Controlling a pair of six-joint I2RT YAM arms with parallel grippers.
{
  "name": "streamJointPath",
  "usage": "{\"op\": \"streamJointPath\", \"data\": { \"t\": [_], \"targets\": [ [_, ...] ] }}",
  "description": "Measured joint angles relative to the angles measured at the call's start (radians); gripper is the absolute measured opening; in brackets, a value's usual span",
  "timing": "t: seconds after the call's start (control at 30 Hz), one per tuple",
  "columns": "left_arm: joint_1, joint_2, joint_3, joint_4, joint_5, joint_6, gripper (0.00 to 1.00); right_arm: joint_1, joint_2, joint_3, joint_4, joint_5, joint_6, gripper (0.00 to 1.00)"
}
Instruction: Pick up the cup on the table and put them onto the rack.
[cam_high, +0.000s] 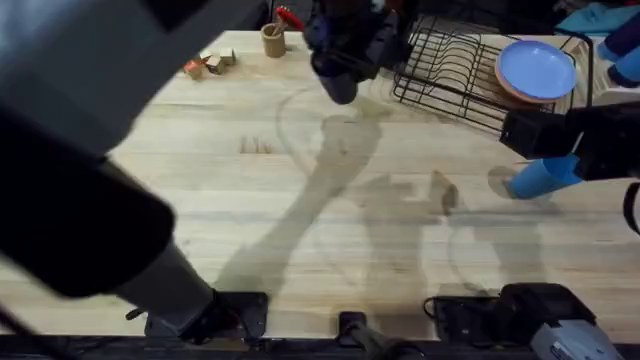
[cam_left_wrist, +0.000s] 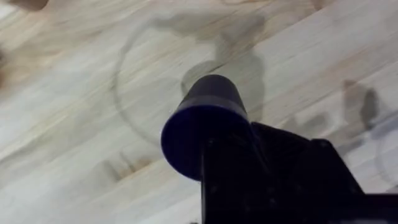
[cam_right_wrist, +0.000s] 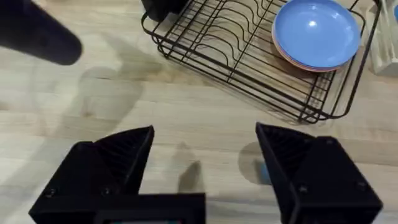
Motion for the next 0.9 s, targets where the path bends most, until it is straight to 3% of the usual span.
{"op": "streamJointPath", "data": {
  "t": [0.17, 0.5, 0.9],
  "targets": [
    [-0.037, 0.066, 0.063, 0.049, 0.009, 0.0, 0.04, 0.0, 0.0, 0.0, 0.0, 0.0, 0.0, 0.993],
    [-0.102, 0.079, 0.068, 0.221, 0.02, 0.0, 0.04, 0.0, 0.0, 0.0, 0.0, 0.0, 0.0, 0.993],
    [-0.108, 0.103, 0.08, 0.31, 0.022, 0.0, 0.04, 0.0, 0.0, 0.0, 0.0, 0.0, 0.0, 0.993]
  ]
}}
